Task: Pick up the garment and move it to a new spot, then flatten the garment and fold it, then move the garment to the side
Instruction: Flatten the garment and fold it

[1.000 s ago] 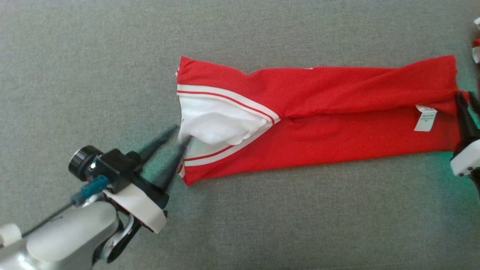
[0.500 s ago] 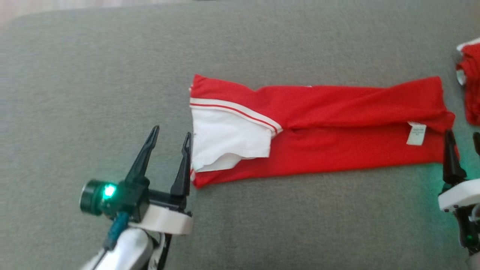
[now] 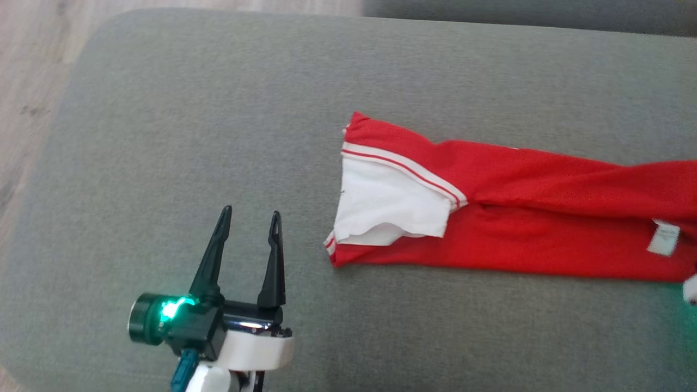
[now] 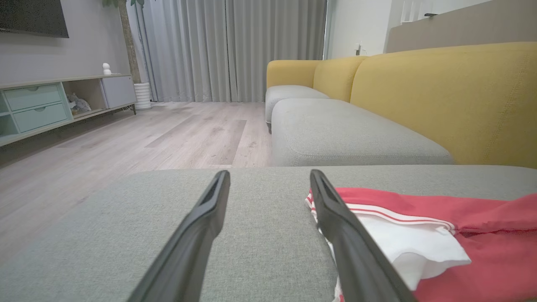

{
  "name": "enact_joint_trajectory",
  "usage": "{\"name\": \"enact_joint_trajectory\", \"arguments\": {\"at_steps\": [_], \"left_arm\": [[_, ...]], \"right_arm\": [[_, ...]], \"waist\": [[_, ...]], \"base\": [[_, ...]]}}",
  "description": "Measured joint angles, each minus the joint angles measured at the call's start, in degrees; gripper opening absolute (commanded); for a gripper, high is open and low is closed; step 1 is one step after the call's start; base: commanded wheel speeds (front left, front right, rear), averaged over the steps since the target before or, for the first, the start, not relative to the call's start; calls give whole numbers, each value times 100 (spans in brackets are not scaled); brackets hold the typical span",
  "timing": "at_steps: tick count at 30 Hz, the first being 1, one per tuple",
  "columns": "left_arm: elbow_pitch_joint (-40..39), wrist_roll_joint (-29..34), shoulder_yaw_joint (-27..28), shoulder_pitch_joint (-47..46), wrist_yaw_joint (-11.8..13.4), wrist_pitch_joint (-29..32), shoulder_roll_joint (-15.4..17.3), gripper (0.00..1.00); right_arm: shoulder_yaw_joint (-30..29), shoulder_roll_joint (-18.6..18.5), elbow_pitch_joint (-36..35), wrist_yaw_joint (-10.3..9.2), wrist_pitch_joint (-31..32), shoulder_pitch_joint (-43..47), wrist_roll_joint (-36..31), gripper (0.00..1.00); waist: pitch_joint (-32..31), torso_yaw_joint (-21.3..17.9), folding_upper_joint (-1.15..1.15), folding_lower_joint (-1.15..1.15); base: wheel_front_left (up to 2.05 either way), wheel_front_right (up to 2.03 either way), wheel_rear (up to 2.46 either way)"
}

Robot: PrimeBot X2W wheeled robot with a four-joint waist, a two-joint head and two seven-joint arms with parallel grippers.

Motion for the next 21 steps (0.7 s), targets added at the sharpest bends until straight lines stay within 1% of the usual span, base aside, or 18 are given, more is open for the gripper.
{"name": "enact_joint_trajectory", "arguments": {"at_steps": [4, 8, 9, 10, 11, 13, 15, 21], "left_arm": [[23, 260, 253, 79, -277, 0, -233, 100], [38, 469, 480, 102, -475, 0, -392, 100], [43, 509, 527, 104, -526, 0, -423, 100], [59, 542, 555, 105, -602, 0, -444, 100], [77, 584, 576, 107, -669, 0, -455, 100], [93, 650, 643, 110, -731, 0, -495, 100], [108, 703, 703, 110, -820, 0, -541, 100], [112, 821, 926, 111, -882, 0, -650, 100]], "right_arm": [[-333, 49, 345, 0, 222, 25, -209, 100], [-410, 153, 364, 0, 401, 27, -46, 100], [-404, 157, 332, 0, 463, 27, 58, 96], [-376, 165, 280, 0, 553, 27, 207, 74], [-327, 177, 209, 0, 650, 30, 355, 46], [-189, 176, 58, 0, 800, 55, 541, 0], [-69, 168, -94, 0, 880, 120, 670, 0], [49, 32, -408, 0, 883, 266, 793, 0]], "waist": [[47, 160, 0, 0], [114, 187, 0, 0], [125, 180, 0, 0], [135, 169, 0, 1], [145, 155, 0, 1], [165, 119, 0, 0], [183, 82, 0, 1], [225, -64, 0, 1]], "base": [[0, 0, 0], [0, 0, 0], [0, 0, 0], [0, 0, 0], [0, 0, 0], [0, 0, 0], [0, 0, 0], [0, 0, 0]]}}
